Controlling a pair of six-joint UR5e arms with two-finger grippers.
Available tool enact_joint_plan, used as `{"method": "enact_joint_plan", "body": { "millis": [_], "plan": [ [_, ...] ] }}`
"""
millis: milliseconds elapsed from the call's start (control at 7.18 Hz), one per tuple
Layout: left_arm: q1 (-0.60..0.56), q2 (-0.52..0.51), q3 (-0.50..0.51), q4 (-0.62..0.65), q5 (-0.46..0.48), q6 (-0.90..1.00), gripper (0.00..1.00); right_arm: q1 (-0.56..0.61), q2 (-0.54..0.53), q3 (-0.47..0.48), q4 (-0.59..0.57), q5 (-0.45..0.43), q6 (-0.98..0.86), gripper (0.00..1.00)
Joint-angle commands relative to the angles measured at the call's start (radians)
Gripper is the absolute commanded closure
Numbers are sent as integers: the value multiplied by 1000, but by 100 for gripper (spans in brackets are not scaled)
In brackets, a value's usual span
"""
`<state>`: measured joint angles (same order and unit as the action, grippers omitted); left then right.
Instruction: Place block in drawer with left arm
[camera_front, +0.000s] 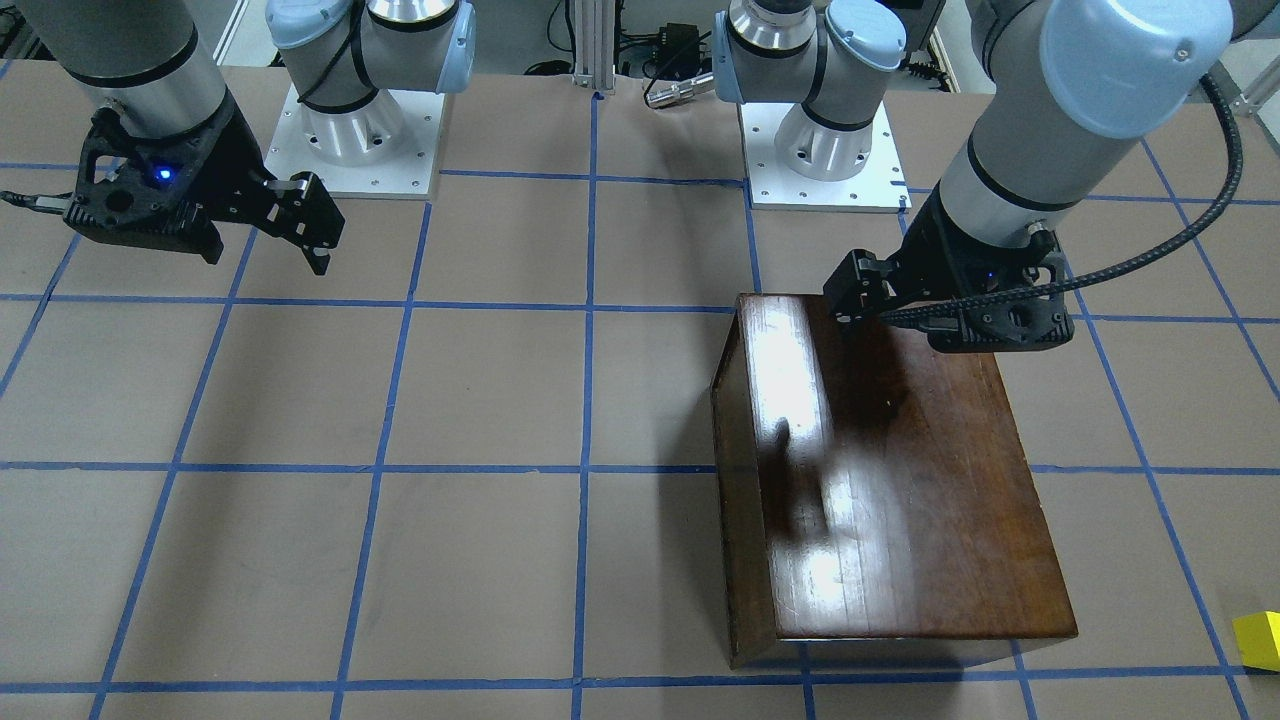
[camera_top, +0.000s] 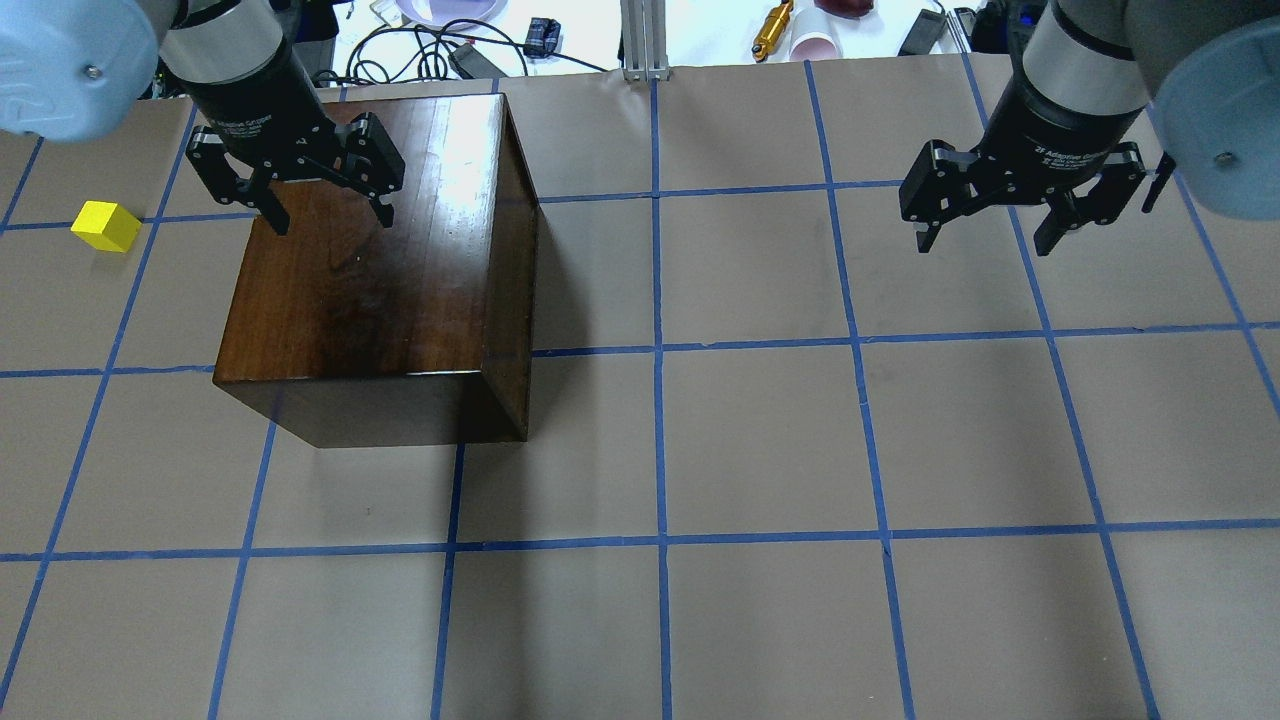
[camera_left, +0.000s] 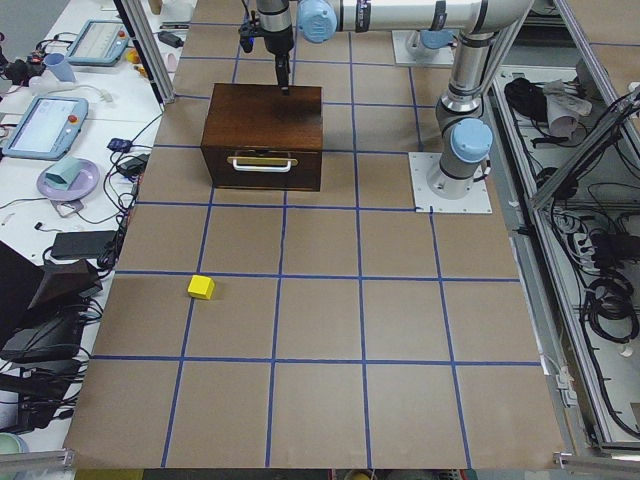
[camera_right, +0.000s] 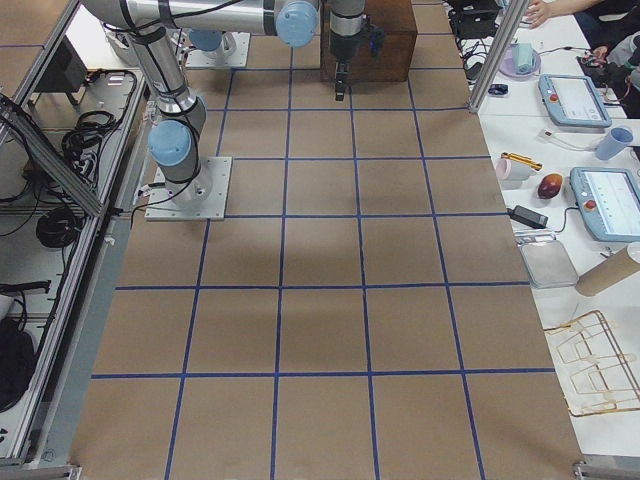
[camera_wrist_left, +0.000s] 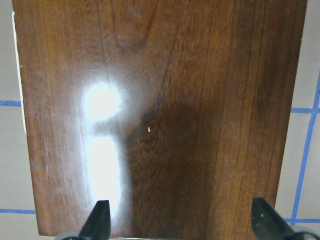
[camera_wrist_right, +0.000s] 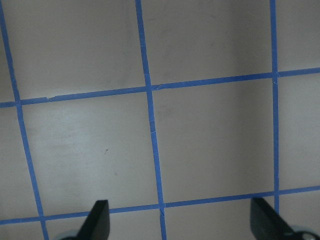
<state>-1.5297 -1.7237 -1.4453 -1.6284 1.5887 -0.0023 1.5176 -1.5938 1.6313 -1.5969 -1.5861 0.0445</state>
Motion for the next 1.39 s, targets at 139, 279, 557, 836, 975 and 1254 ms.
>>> {"method": "enact_joint_plan", "body": {
  "millis": [139,279,557,836,975,1254],
  "plan": [
    [5,1,2,1,-1,10,0,1,0,-1,0,0,0,0],
    [5,10,2,1,-3,13,0,1,0,-1,0,0,0,0],
    [6,13,0,-1,-3,8,0,1,0,-1,0,0,0,0],
    [3,13,-1,-1,-4,-1,0,1,0,-1,0,0,0,0],
    [5,13,0,2,-3,-1,0,1,0,-1,0,0,0,0],
    [6,10,0,27,0,-1,0,1,0,1,0,0,0,0]
  ]
}}
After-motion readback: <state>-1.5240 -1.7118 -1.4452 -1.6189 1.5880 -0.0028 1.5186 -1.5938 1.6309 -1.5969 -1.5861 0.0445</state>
